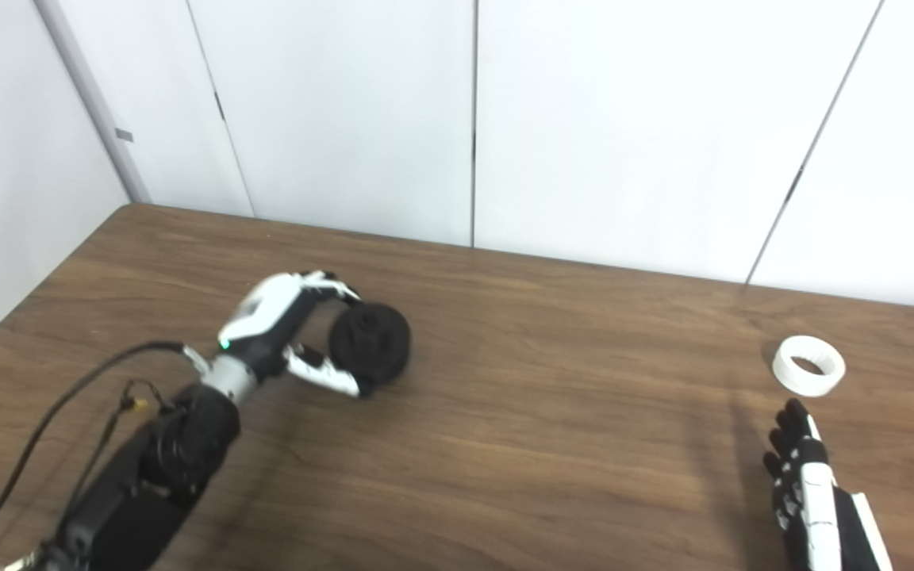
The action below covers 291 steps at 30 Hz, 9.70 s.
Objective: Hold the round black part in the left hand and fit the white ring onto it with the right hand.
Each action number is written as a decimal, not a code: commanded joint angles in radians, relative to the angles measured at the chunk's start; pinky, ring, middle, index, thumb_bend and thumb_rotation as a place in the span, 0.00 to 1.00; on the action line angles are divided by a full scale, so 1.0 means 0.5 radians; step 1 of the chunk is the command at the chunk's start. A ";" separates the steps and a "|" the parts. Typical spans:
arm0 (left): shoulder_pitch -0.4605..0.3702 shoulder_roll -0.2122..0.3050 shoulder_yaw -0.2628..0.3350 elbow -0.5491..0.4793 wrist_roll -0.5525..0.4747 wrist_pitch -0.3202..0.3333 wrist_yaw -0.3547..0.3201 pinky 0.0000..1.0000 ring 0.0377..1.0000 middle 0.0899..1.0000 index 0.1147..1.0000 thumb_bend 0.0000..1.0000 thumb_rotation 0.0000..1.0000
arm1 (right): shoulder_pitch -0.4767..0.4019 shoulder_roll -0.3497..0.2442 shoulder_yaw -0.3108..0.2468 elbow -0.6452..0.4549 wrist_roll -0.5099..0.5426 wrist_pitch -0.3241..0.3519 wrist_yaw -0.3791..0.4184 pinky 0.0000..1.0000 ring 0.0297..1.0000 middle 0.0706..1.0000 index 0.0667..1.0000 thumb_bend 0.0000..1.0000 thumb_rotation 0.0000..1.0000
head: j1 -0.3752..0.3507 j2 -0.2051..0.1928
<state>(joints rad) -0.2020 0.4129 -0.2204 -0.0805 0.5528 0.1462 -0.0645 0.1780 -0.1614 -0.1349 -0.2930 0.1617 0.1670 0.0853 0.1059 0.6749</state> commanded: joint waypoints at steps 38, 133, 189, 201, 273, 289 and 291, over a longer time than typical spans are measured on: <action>0.495 -0.288 -0.247 -0.209 0.173 -0.324 -0.170 1.00 0.90 0.79 0.41 0.52 0.06 | -0.110 0.070 0.152 -0.119 -0.241 0.048 -0.134 0.98 0.97 0.94 0.95 0.62 1.00 | -0.420 0.288; 0.572 -0.272 -0.168 -0.140 0.148 -0.401 -0.137 1.00 0.87 0.77 0.42 0.52 0.05 | -1.612 -1.023 0.774 1.093 -1.585 0.590 0.722 1.00 0.97 0.92 0.82 1.00 0.27 | -1.086 -0.017; 0.589 -0.282 -0.176 -0.257 0.161 -0.310 -0.190 1.00 0.86 0.76 0.42 0.52 0.05 | -1.513 -0.975 0.775 1.158 -1.589 0.518 0.490 0.96 0.92 0.85 0.67 0.92 0.21 | -1.054 0.037; 0.588 -0.279 -0.185 -0.283 0.159 -0.276 -0.203 1.00 0.86 0.76 0.42 0.52 0.05 | -1.507 -0.964 0.781 1.168 -1.581 0.497 0.476 0.94 0.91 0.82 0.63 0.90 0.19 | -1.060 0.036; 0.589 -0.293 -0.192 -0.315 0.171 -0.245 -0.217 1.00 0.87 0.76 0.42 0.52 0.05 | -1.525 -0.942 0.829 1.170 -1.666 0.406 0.462 0.97 0.91 0.79 0.45 0.52 0.14 | -1.034 0.087; 0.573 -0.415 -0.279 -0.336 0.268 -0.147 -0.232 1.00 0.89 0.78 0.42 0.52 0.05 | -1.450 -1.047 0.834 0.427 -1.570 0.364 0.837 1.00 0.91 0.82 0.45 0.52 0.14 | -0.394 0.340; 0.567 -0.437 -0.287 -0.336 0.281 -0.124 -0.232 1.00 0.90 0.79 0.42 0.52 0.06 | -1.447 -1.034 0.845 0.330 -1.560 0.376 0.901 1.00 0.91 0.82 0.45 0.53 0.14 | -0.334 0.372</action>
<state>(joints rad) 0.0852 0.2010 -0.3435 -0.2530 0.6809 0.0676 -0.1542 -0.5116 -0.6582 0.2991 -0.0883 -0.6227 0.3711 0.5244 -0.0600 0.8604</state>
